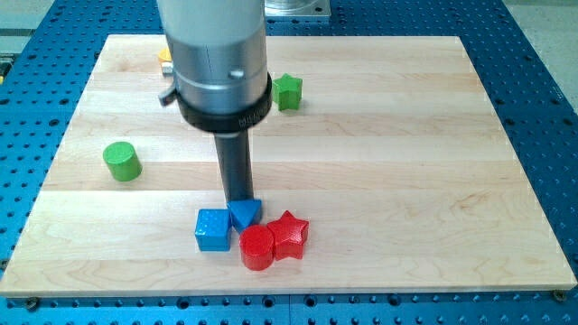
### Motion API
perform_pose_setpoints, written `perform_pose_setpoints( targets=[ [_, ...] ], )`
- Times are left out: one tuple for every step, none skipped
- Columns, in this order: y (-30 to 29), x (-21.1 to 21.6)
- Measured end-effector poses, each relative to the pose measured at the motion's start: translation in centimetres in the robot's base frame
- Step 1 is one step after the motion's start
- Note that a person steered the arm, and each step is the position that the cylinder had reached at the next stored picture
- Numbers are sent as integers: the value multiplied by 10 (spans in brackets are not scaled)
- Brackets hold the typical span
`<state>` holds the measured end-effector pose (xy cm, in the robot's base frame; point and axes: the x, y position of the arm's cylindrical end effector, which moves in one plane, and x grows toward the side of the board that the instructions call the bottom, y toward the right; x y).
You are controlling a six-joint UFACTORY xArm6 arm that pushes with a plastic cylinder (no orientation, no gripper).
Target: Move the green blocks towards the top center of the board
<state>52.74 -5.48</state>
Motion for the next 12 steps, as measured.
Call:
perform_pose_setpoints(
  targets=[
    [-8, -37],
    [-102, -35],
    [-172, -13],
    [-171, -52],
    [-184, -76],
    [-175, -126],
    [-133, -171],
    [-145, -169],
    [-82, -194],
    [-129, -194],
    [-132, -216],
    [-81, -219]
  ],
)
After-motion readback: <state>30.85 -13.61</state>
